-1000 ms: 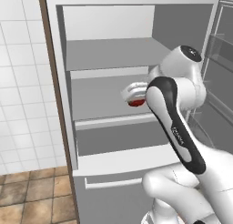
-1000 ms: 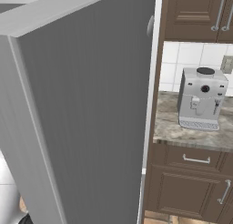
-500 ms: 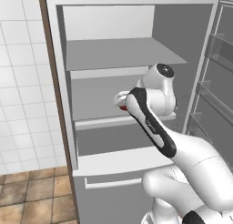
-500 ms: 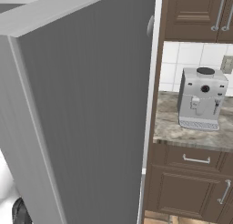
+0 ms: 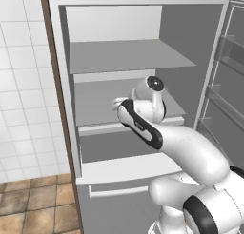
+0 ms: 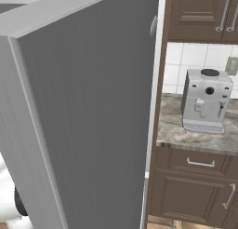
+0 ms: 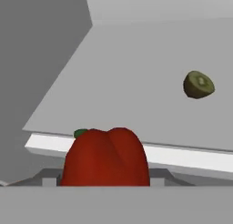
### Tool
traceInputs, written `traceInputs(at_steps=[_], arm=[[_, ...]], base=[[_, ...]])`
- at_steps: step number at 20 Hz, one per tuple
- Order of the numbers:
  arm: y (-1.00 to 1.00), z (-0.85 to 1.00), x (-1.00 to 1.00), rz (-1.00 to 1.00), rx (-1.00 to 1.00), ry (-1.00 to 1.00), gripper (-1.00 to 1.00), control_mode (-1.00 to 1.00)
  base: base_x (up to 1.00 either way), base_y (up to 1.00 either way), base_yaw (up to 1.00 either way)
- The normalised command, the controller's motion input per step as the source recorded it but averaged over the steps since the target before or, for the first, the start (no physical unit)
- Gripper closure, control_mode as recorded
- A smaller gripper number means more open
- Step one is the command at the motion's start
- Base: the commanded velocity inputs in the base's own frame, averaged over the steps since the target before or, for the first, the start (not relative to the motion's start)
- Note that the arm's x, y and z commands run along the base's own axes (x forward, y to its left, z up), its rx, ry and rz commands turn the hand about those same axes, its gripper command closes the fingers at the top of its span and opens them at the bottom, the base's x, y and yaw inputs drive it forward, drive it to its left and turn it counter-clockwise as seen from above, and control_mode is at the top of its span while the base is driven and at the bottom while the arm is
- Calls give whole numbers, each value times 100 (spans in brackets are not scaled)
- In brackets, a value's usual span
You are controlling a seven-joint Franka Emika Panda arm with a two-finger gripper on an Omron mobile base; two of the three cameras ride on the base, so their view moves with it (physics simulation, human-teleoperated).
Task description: Place the ketchup and ketchup from the counter to the top shelf of the fridge. If the existing items in the fridge are on the top shelf, move them to other shelves.
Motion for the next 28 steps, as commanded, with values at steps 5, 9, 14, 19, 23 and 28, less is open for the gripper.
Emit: traceInputs(at_steps=[5, 9, 14, 19, 23, 28], arm=[[11, -45, 61, -4, -3, -9, 100, -100], [9, -35, 72, -5, -3, -10, 100, -100], [0, -24, 89, -6, -1, -6, -100, -100], [0, -4, 57, -6, 0, 0, -100, -100], [0, 40, 1, -11, 3, 0, -100, -100], [6, 94, -41, -10, 0, 0, -100, -100]], base=[[0, 0, 0], [0, 0, 0], [0, 0, 0], [0, 0, 0], [0, 0, 0], [0, 0, 0]])
